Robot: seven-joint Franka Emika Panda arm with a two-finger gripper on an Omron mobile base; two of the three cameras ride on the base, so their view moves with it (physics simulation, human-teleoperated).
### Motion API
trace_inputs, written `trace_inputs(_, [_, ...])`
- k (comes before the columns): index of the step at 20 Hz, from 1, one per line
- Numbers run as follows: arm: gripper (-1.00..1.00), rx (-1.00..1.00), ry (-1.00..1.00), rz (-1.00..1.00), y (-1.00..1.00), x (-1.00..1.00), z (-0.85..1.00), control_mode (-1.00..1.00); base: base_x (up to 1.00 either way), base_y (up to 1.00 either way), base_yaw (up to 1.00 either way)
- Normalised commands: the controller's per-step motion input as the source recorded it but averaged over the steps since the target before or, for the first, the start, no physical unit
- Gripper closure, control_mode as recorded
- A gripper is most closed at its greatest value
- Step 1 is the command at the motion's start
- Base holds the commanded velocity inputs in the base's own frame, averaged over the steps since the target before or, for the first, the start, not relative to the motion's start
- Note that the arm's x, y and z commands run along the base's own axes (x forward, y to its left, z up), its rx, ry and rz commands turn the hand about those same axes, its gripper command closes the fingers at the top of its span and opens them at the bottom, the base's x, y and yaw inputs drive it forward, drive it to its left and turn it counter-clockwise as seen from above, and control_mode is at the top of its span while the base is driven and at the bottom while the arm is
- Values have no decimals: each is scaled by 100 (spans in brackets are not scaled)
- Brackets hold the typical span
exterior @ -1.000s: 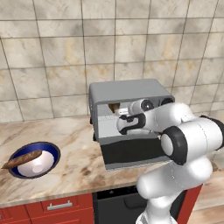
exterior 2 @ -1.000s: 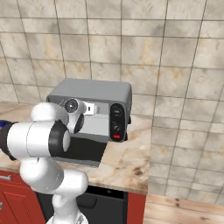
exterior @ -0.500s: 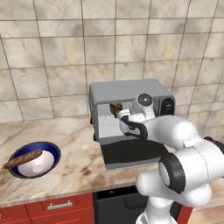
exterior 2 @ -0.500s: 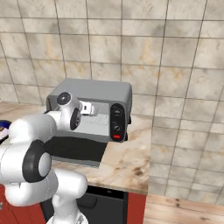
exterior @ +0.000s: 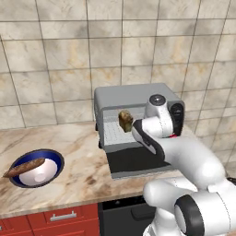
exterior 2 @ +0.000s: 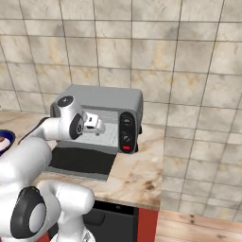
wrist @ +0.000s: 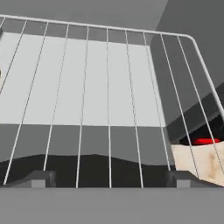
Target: Pick up the heated bread from the toaster oven and place it in the bowl. Then move the bread bowl to the dining counter.
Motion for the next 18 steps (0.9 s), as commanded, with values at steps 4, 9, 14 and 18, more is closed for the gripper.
trace_inputs(4, [-100, 0, 17, -3, -45, -90, -44, -100, 0, 0, 0])
trace_inputs(9, [-100, 0, 15, -2, -43, -97, -44, -100, 0, 0, 0])
trace_inputs(14, [-100, 0, 5, -1, -16, -89, -11, -100, 0, 0, 0])
trace_inputs(18, [-100, 0, -9, 0, 3, -44, 64, -100, 0, 0, 0])
